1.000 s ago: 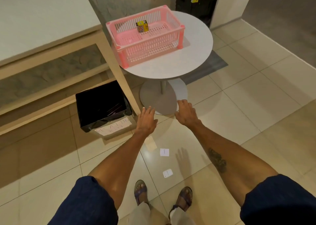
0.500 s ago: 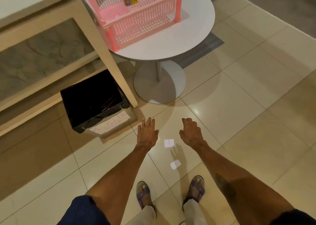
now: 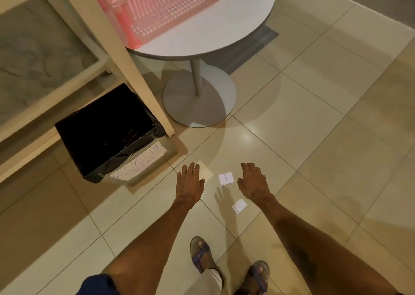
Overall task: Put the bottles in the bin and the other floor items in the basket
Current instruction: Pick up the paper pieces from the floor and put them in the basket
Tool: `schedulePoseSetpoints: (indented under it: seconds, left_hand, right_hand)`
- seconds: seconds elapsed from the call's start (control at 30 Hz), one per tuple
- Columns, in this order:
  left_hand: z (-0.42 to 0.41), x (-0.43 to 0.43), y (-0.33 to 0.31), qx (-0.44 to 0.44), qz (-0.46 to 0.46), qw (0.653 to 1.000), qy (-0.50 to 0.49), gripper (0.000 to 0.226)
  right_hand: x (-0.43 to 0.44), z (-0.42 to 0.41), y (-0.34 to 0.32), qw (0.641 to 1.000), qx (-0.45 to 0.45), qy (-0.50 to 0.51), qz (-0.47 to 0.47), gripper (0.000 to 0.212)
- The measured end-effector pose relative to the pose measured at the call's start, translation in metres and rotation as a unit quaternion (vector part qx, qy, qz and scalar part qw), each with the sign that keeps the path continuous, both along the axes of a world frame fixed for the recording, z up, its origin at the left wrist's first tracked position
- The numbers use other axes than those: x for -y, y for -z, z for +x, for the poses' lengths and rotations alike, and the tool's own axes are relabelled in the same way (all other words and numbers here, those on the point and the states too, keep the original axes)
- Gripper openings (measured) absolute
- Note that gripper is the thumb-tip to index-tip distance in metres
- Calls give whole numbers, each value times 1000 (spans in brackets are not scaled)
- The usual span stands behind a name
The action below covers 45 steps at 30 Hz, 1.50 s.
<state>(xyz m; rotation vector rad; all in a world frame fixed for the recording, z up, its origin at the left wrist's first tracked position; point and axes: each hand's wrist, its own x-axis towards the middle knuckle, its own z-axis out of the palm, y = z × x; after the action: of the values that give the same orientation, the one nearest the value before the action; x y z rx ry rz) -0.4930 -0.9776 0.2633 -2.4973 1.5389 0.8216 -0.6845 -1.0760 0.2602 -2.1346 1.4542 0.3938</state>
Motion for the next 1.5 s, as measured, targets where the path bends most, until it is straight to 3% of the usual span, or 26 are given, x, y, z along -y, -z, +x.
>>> schedulePoseSetpoints:
  seconds: [0.23, 0.6, 0.87, 1.17, 1.5]
  left_hand:
    - [-6, -22, 121, -21, 23, 999, -13, 62]
    - [14, 1, 351, 3, 5, 999, -41, 63]
    - [32, 15, 472, -2, -16, 996, -83, 67]
    - [69, 62, 544, -31, -108, 973, -200, 73]
    - [70, 82, 571, 9, -16, 981, -194, 78]
  right_hand:
    - [-13, -6, 119, 1000, -12, -7, 4, 51]
    - [-2, 2, 362, 999, -12, -47, -6, 56]
    - [11, 14, 487, 997, 7, -62, -36, 63]
    - [41, 33, 576, 992, 54, -80, -81, 83]
    - [55, 29, 608, 990, 56, -89, -98, 67]
